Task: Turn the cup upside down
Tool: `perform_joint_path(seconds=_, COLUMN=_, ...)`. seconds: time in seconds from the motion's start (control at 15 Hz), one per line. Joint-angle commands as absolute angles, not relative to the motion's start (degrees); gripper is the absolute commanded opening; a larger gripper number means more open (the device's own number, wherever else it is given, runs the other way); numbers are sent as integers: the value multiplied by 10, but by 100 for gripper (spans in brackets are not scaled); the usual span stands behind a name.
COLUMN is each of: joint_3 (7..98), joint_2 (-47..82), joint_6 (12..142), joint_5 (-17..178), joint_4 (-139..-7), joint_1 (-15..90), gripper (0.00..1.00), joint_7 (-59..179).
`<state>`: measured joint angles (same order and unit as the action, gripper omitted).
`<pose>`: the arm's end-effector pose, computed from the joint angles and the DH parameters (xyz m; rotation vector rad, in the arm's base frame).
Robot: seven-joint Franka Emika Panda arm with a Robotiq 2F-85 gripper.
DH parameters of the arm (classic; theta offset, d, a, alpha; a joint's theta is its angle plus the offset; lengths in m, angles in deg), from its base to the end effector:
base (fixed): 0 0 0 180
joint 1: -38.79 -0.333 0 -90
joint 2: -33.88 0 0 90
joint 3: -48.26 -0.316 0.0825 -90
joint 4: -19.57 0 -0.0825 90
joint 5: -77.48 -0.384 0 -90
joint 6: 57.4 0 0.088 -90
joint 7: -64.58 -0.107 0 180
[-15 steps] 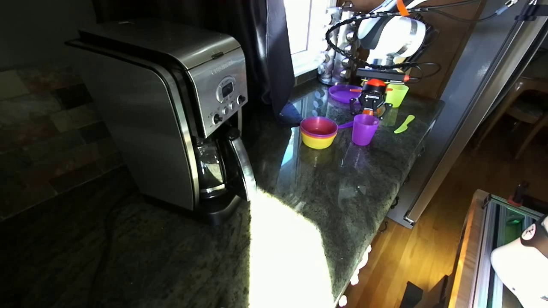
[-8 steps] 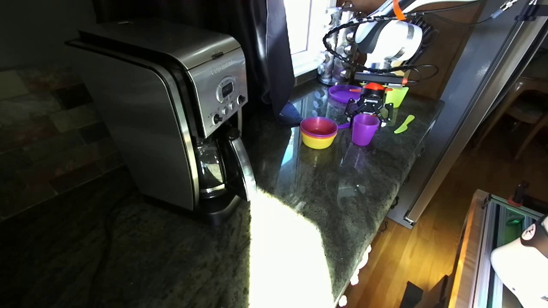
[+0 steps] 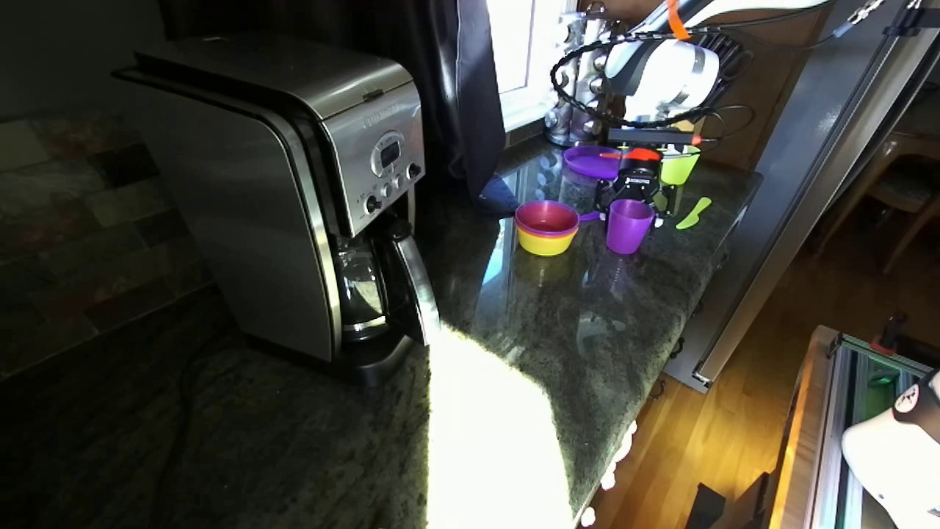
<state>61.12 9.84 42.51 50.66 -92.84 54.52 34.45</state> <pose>0.4968 -0.2225 0.2366 -2.1734 1.5948 0.8563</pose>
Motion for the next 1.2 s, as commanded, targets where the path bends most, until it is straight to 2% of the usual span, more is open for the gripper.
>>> perform_joint_path(seconds=0.0, joint_3=613, joint_2=79, joint_6=402, joint_5=488, joint_4=-910, joint_1=549, gripper=53, joint_7=358)
perform_joint_path(seconds=0.07, joint_3=613, joint_2=79, joint_6=400, joint_5=486, joint_4=-910, joint_1=549, gripper=46, joint_7=359)
perform_joint_path(seconds=0.13, joint_3=615, joint_2=84, joint_6=409, joint_5=486, joint_4=-914, joint_1=547, gripper=45, joint_7=357)
perform_joint_path(seconds=0.6, joint_3=625, joint_2=187, joint_6=536, joint_5=523, joint_4=-1009, joint_1=513, gripper=45, joint_7=348)
perform_joint_path(seconds=1.13, joint_3=618, joint_2=301, joint_6=827, joint_5=581, joint_4=-1159, joint_1=480, gripper=45, joint_7=268)
